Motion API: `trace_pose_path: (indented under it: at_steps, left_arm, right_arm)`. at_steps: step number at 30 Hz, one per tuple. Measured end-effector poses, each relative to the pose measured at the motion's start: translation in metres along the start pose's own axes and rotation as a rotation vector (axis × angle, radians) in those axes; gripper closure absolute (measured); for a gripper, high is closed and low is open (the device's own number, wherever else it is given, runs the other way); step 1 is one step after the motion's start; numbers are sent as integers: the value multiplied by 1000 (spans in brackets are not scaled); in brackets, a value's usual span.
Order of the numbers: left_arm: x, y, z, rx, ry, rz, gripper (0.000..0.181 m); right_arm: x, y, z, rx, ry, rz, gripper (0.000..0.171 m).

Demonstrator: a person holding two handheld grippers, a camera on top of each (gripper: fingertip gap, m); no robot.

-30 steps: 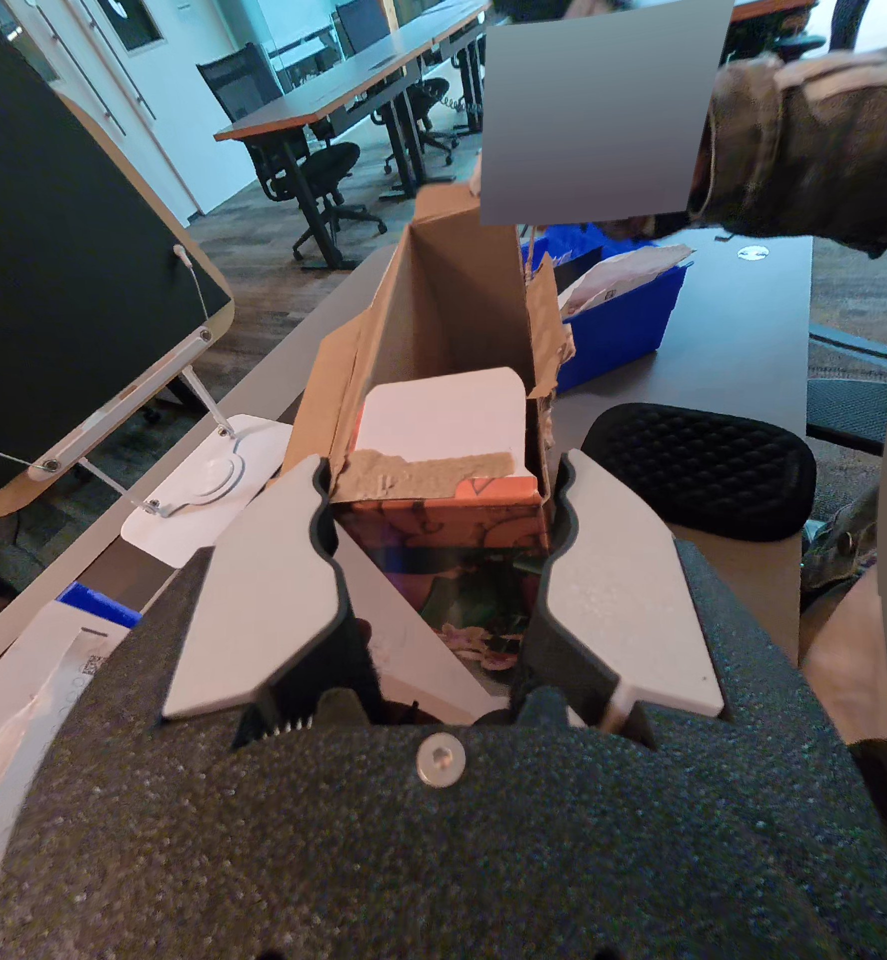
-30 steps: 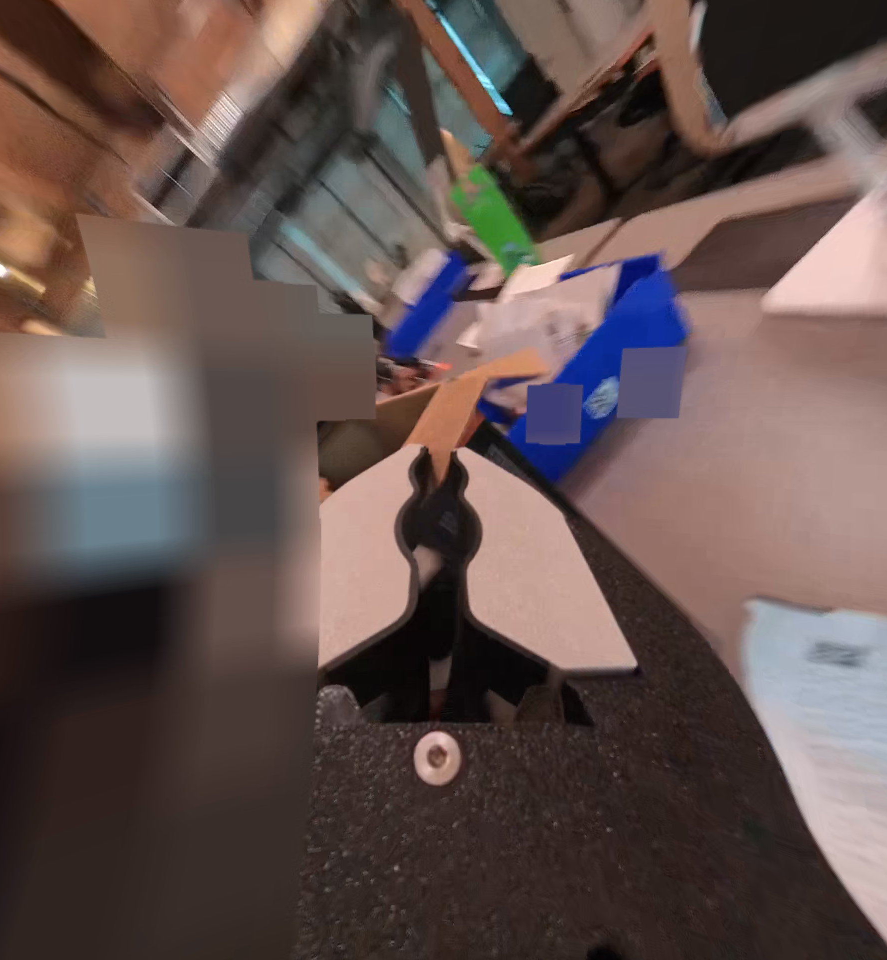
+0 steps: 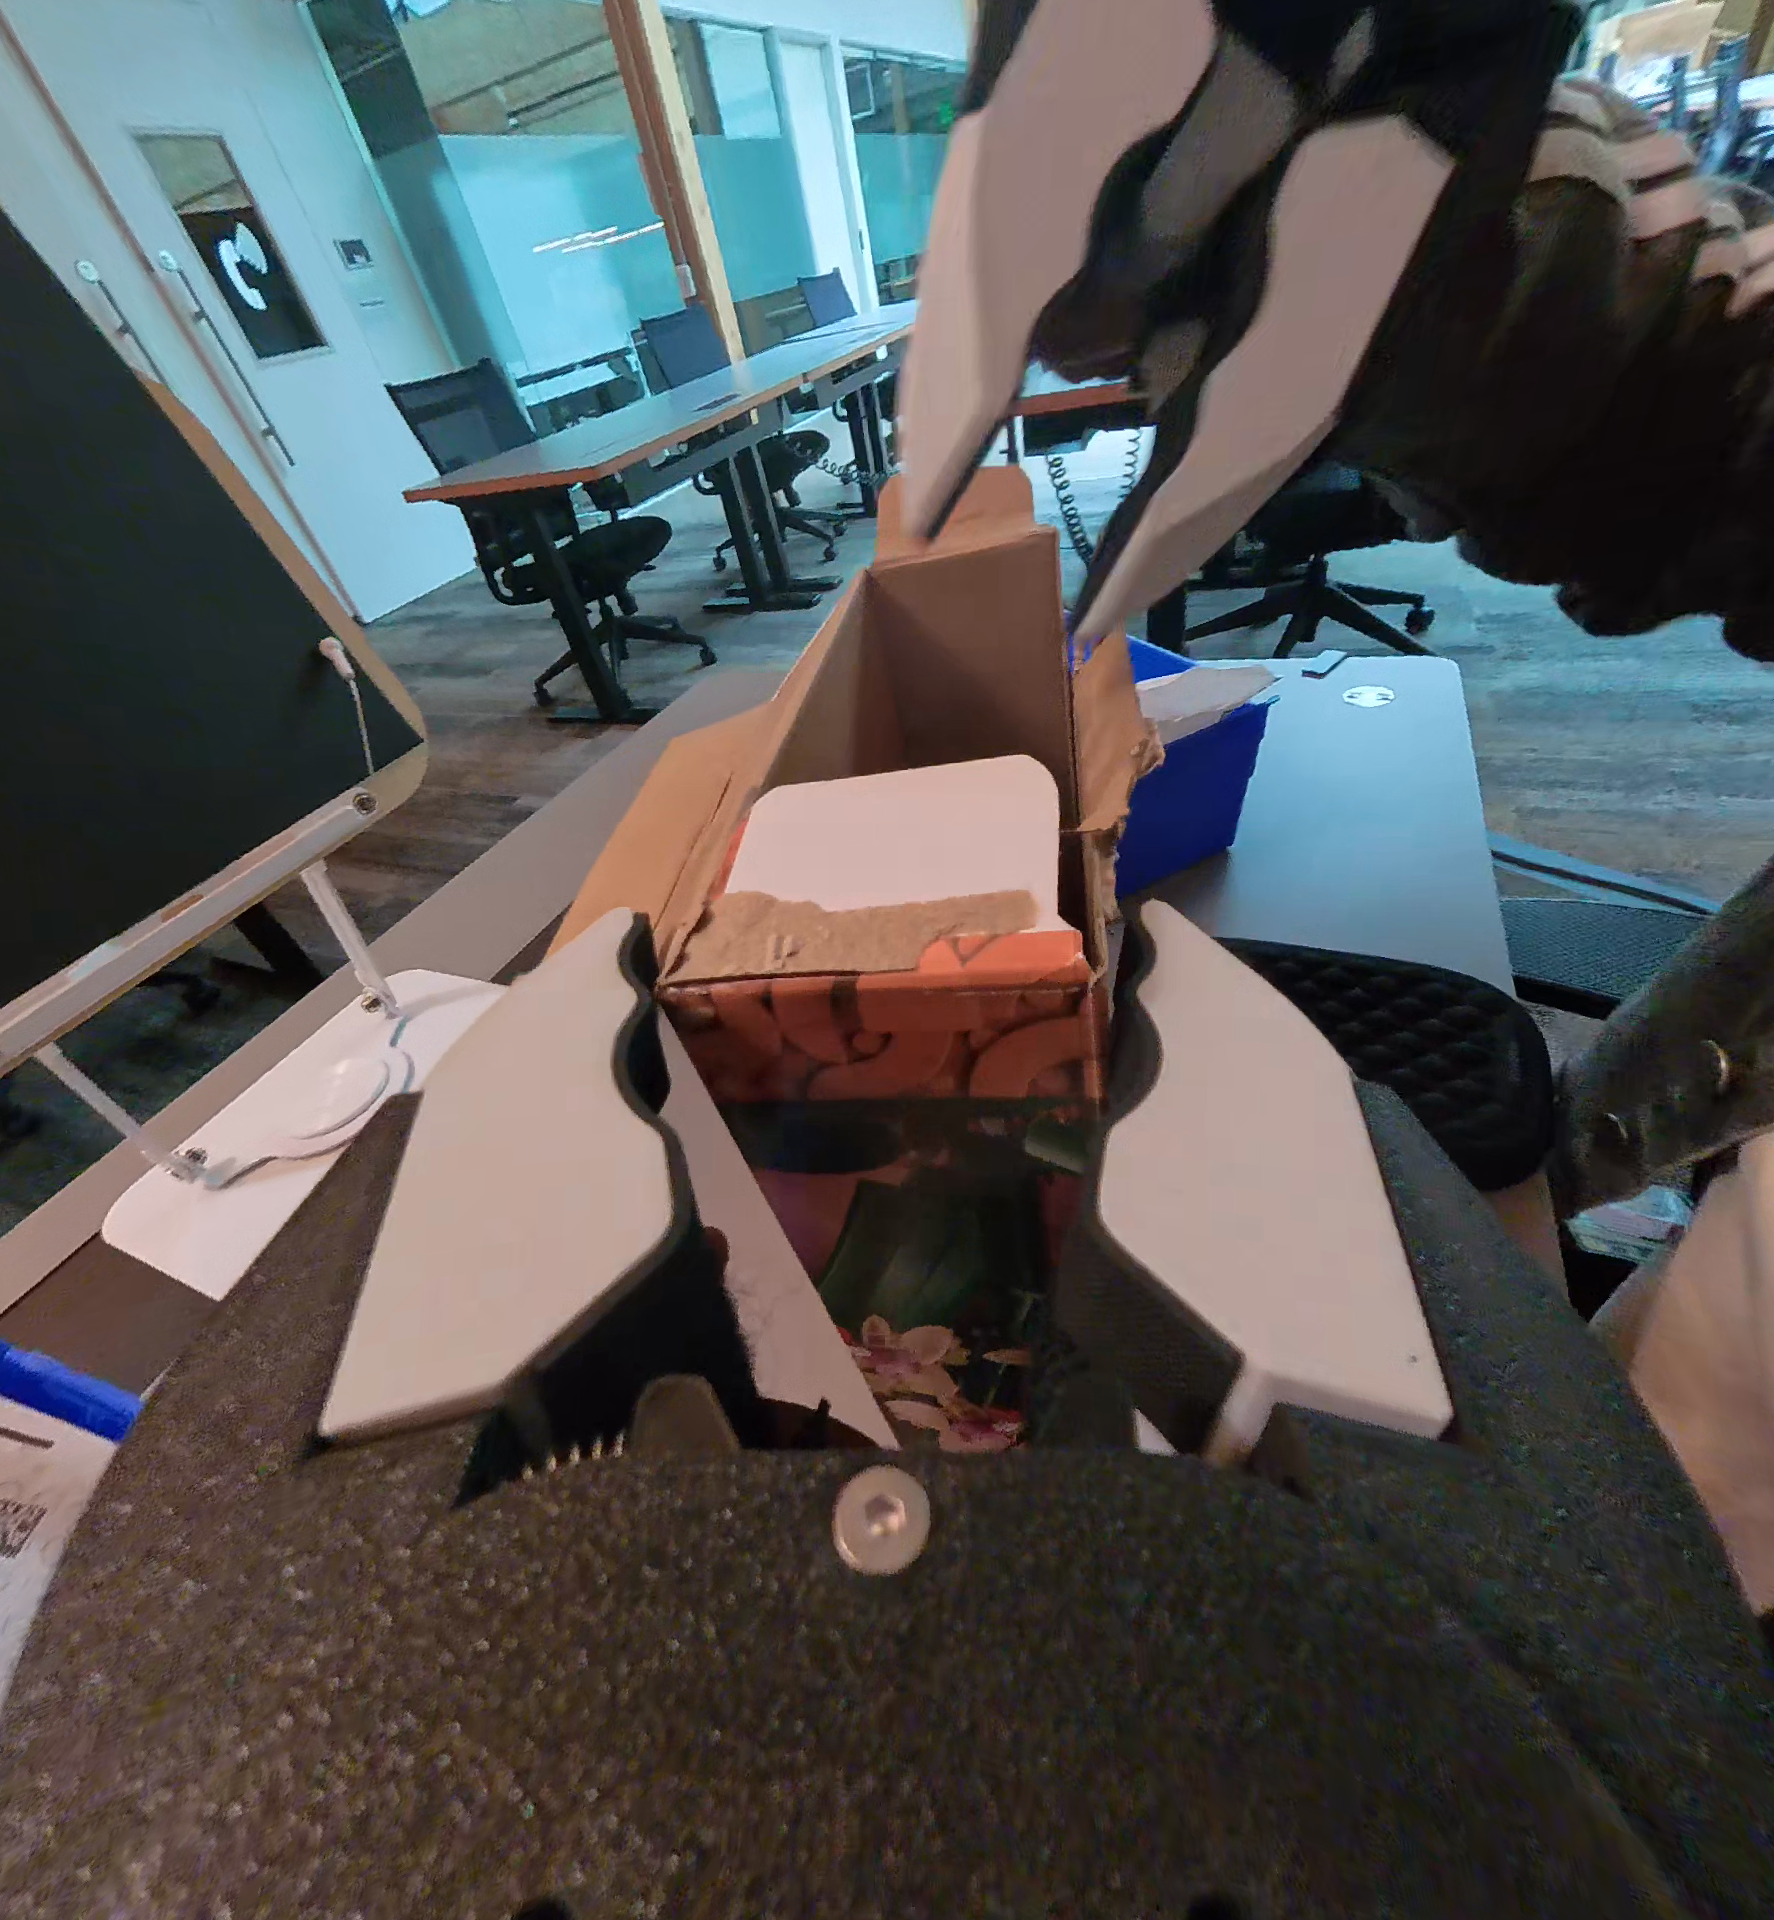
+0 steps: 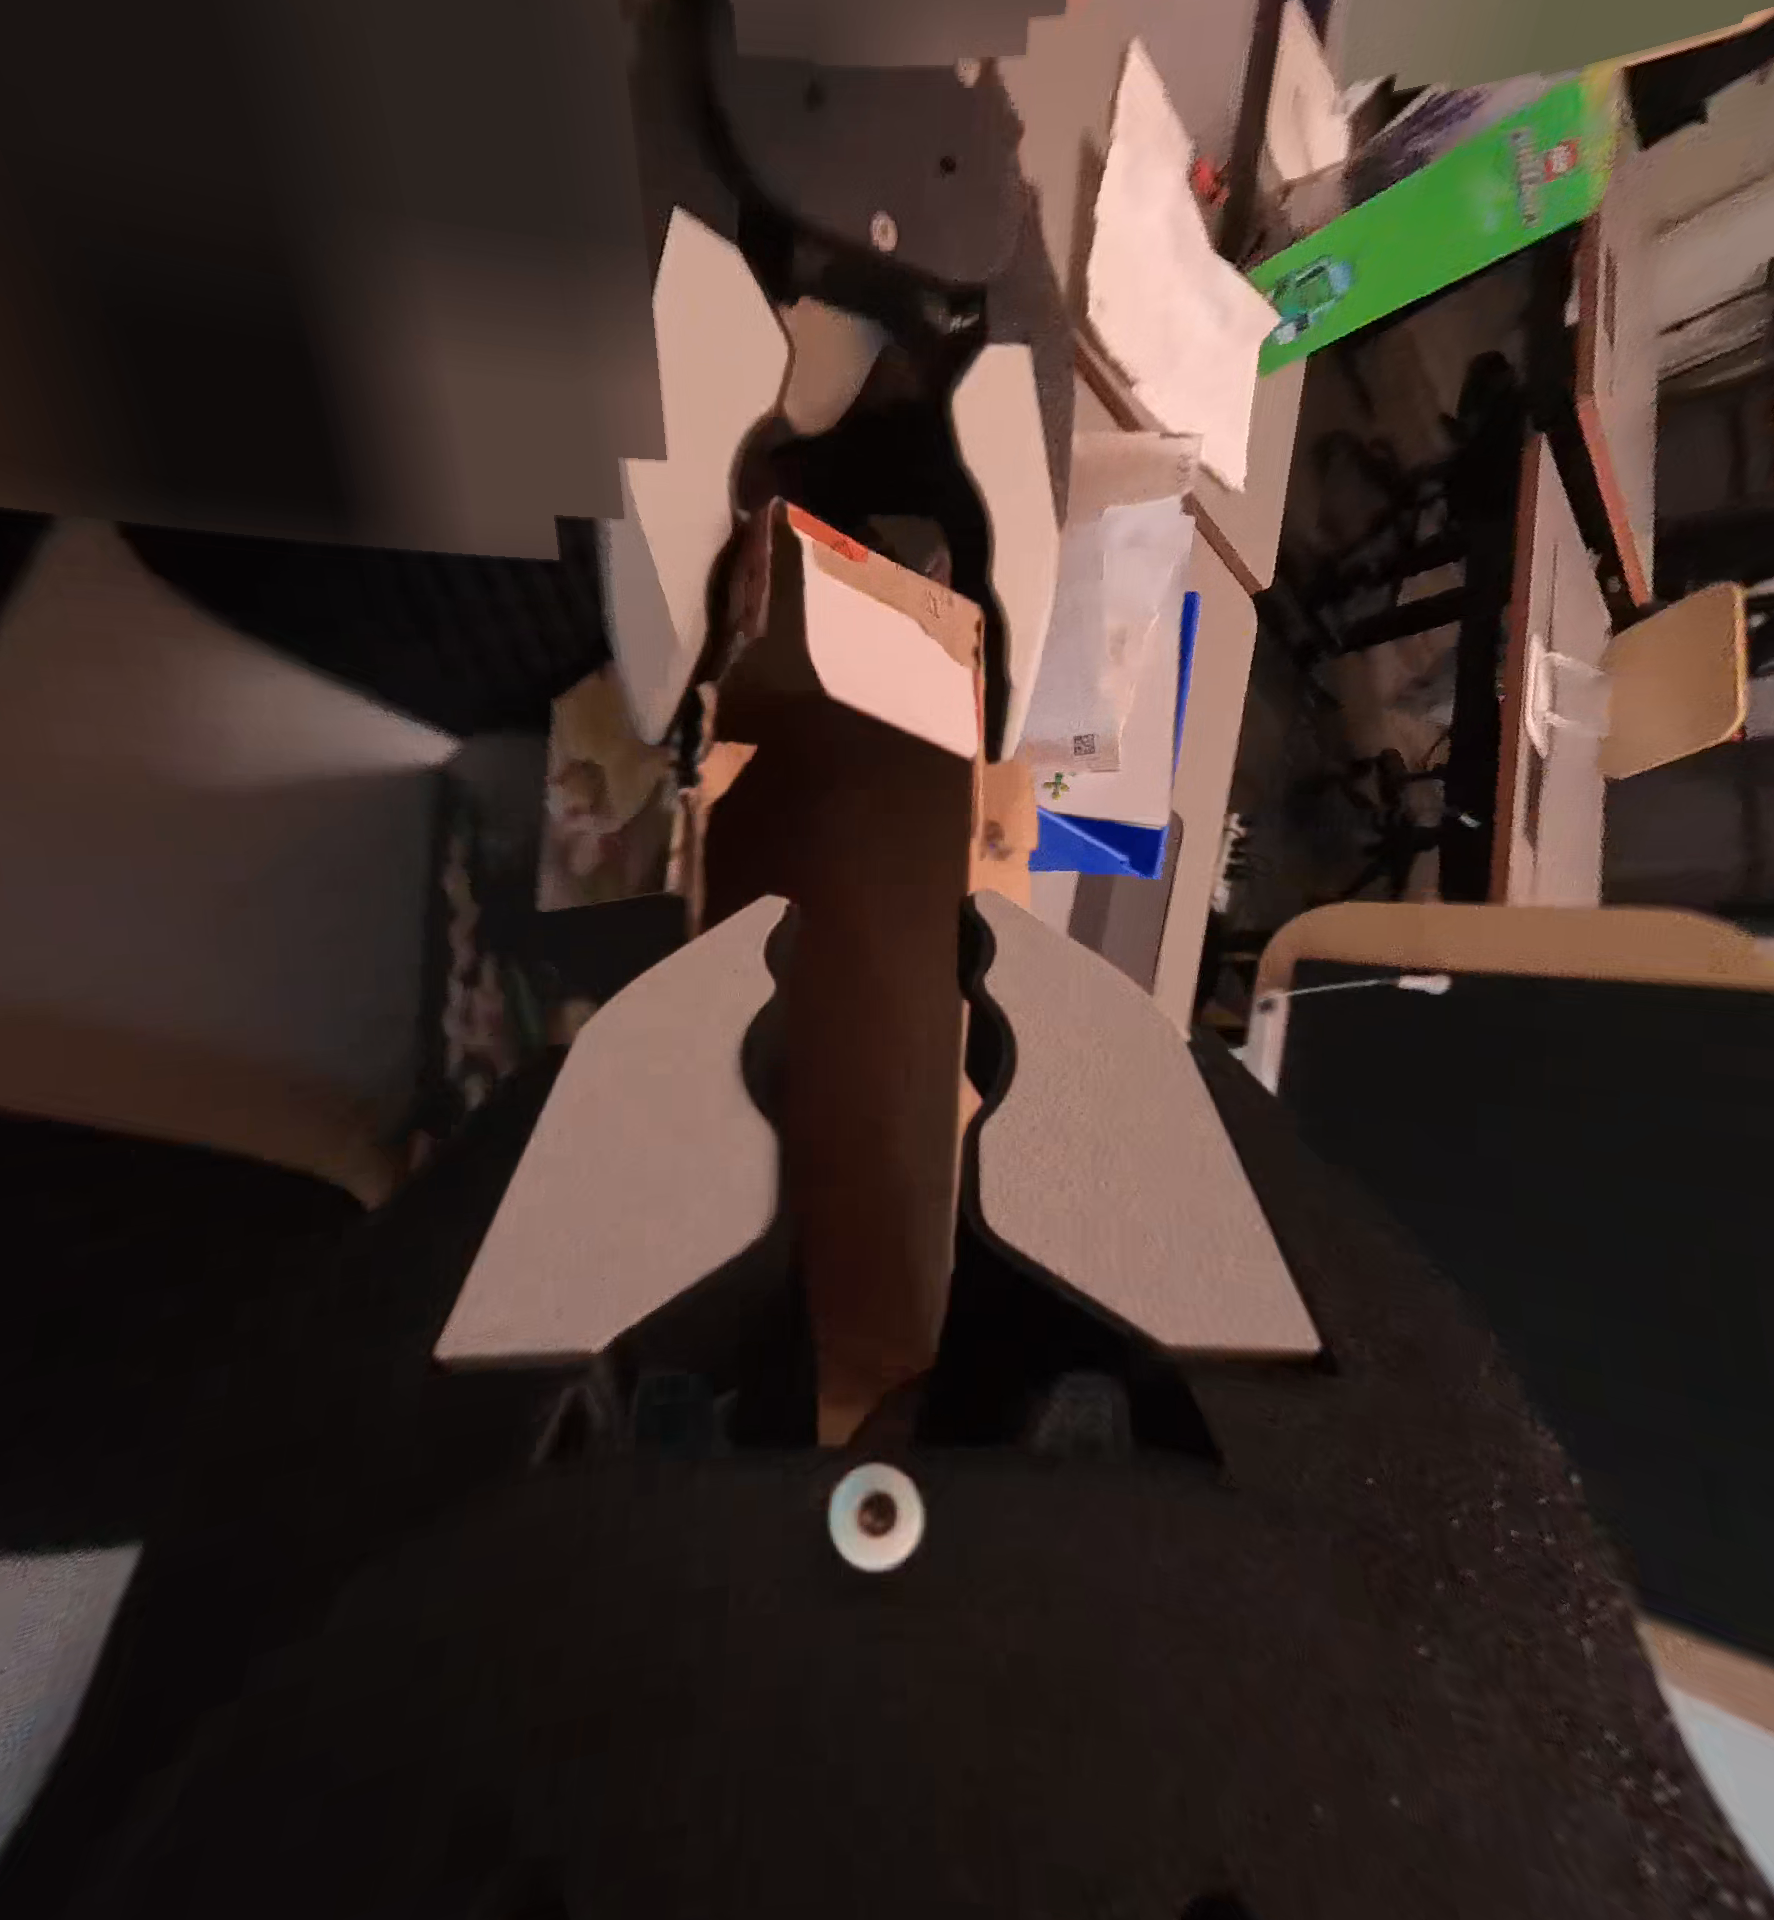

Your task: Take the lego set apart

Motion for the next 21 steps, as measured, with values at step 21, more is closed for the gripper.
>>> trace_pose_path:
  at_steps: [21]
  left_arm:
    - [3,5,2,-11,55,-95,99]
  right_arm:
    - [42,-22,-7,80,-160,-117,171]
Point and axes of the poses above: each gripper's, where its closed fingertips meet, x out along the fingers, y out of its underside, z = x × y across the jaws, the point moved 9 cm from there along -x, back along the fingers, and after that the axes turned 5 degrees about x, right-handed, at the moved point
